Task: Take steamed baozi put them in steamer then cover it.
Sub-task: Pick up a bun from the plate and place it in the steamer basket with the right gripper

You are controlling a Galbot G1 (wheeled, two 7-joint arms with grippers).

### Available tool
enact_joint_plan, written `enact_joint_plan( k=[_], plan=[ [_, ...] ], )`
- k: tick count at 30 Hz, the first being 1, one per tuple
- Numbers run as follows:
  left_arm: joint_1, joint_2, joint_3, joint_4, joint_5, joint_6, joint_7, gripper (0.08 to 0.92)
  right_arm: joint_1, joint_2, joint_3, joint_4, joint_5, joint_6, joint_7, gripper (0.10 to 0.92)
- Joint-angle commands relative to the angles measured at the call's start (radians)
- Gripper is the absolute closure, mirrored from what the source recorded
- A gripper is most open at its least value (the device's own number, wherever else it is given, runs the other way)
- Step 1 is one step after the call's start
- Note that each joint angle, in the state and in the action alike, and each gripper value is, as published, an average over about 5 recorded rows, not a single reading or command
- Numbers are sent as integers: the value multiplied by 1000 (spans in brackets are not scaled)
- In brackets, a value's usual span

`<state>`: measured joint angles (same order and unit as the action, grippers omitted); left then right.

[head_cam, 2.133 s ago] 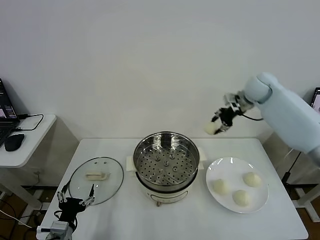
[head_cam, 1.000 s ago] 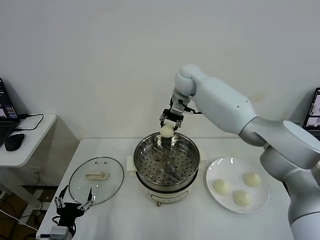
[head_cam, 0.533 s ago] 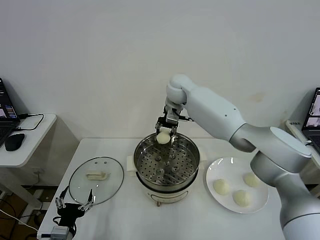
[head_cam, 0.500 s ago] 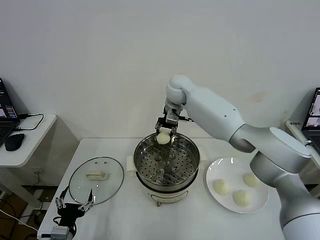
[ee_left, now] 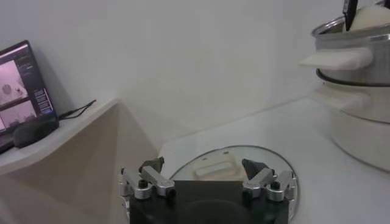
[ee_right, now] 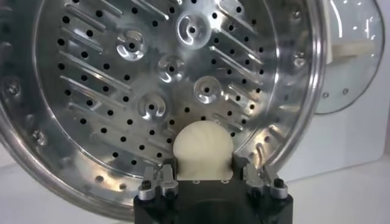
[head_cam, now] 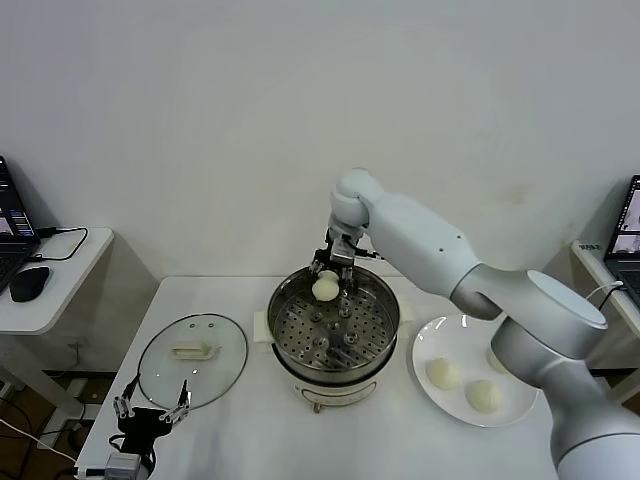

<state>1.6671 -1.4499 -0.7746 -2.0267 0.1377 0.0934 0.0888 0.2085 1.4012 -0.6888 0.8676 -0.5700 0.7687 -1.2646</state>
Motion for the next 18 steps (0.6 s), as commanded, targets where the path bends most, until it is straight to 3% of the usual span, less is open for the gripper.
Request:
enact_joint_plan(
  k=[1, 3, 11, 18],
  plan=[
    [-1, 0, 2, 3, 0, 0, 0, 177, -18, 4, 5, -7, -24, -22, 21, 468],
    [-1, 0, 2, 3, 0, -1, 0, 177, -18, 6, 4, -7, -25, -32, 26, 447],
    [1, -3, 4, 4, 1, 0, 0, 177, -7, -13, -10, 19, 0, -104, 64, 239],
    [5, 0, 3, 2, 1, 0, 5, 177, 46, -83, 15, 91, 146, -205, -12, 203]
  ],
)
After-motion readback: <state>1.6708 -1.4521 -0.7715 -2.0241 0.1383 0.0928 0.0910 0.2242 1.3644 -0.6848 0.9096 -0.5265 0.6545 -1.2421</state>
